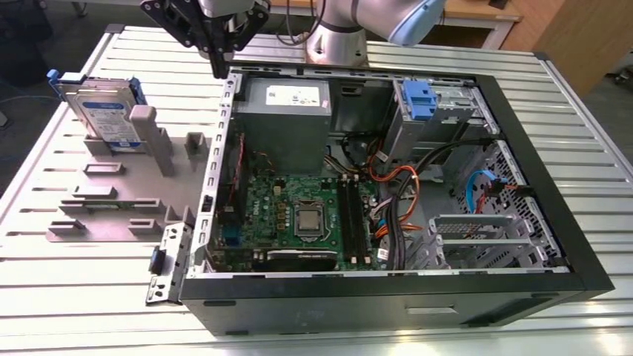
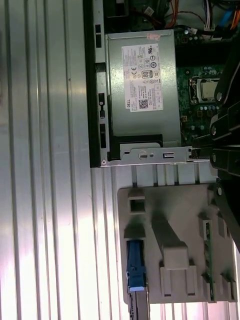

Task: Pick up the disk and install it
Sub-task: 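Reach for the disk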

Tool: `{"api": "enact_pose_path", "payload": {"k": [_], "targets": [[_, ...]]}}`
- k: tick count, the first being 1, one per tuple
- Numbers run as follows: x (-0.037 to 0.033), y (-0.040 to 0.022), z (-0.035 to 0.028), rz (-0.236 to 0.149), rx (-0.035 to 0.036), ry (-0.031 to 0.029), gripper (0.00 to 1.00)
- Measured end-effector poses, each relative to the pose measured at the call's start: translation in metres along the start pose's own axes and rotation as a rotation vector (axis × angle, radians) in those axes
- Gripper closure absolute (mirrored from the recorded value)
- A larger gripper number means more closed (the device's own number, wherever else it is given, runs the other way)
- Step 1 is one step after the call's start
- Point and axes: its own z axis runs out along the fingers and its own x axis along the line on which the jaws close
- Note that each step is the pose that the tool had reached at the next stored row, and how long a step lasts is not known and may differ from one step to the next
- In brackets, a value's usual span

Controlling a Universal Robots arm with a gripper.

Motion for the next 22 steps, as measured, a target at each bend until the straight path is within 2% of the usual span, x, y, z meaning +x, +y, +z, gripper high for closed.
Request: {"api": "enact_pose_path", "payload": {"k": [22], "targets": [[0.0094, -0.0007, 0.0001, 0.0, 0.0, 0.0, 0.85]]}}
